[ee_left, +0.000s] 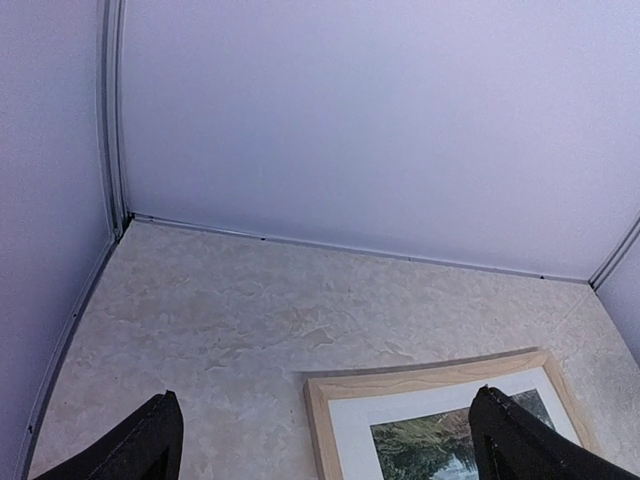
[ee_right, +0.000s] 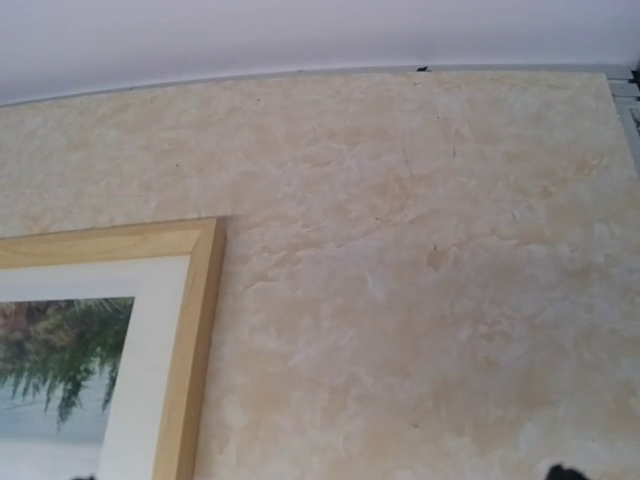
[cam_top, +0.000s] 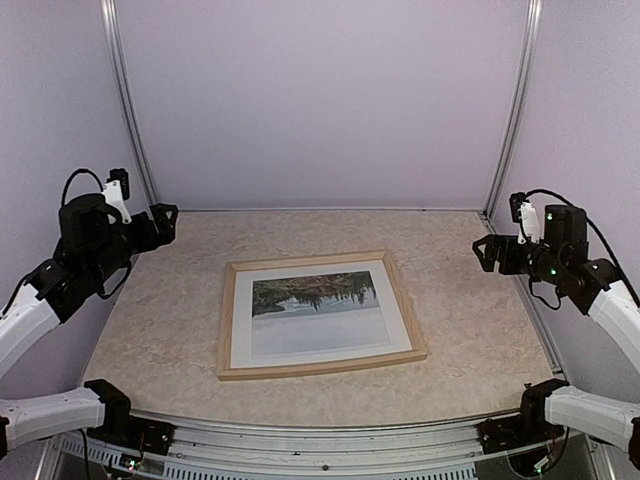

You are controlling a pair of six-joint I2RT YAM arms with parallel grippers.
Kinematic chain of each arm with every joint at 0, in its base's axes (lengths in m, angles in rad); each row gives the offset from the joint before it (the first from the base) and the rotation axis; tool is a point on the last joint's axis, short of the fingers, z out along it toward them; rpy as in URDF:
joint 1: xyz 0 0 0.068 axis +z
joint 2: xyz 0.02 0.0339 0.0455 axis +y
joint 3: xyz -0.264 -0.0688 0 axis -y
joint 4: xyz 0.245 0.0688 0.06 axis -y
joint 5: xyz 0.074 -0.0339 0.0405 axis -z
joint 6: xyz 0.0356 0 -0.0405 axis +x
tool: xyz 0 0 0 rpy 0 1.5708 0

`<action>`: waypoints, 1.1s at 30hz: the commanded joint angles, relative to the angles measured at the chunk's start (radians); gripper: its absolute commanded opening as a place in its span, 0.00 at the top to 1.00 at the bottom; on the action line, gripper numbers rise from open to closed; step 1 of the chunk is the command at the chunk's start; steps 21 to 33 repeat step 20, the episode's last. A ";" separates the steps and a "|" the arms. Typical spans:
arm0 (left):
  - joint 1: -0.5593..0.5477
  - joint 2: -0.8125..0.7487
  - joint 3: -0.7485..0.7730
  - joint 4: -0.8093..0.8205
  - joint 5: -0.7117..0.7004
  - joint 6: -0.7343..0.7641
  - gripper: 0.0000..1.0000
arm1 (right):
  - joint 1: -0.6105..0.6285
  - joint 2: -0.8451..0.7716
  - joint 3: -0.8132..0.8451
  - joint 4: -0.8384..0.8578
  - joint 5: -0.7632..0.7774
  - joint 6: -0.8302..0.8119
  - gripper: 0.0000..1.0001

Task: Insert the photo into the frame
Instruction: Reset both arms

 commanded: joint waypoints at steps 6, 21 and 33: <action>0.007 -0.021 -0.016 0.035 0.025 0.010 0.01 | 0.009 0.009 -0.011 0.011 0.004 -0.016 0.03; 0.007 -0.012 -0.016 0.034 0.049 0.006 0.01 | 0.010 0.013 -0.007 0.008 0.003 -0.017 0.04; 0.007 -0.012 -0.016 0.034 0.049 0.006 0.01 | 0.010 0.013 -0.007 0.008 0.003 -0.017 0.04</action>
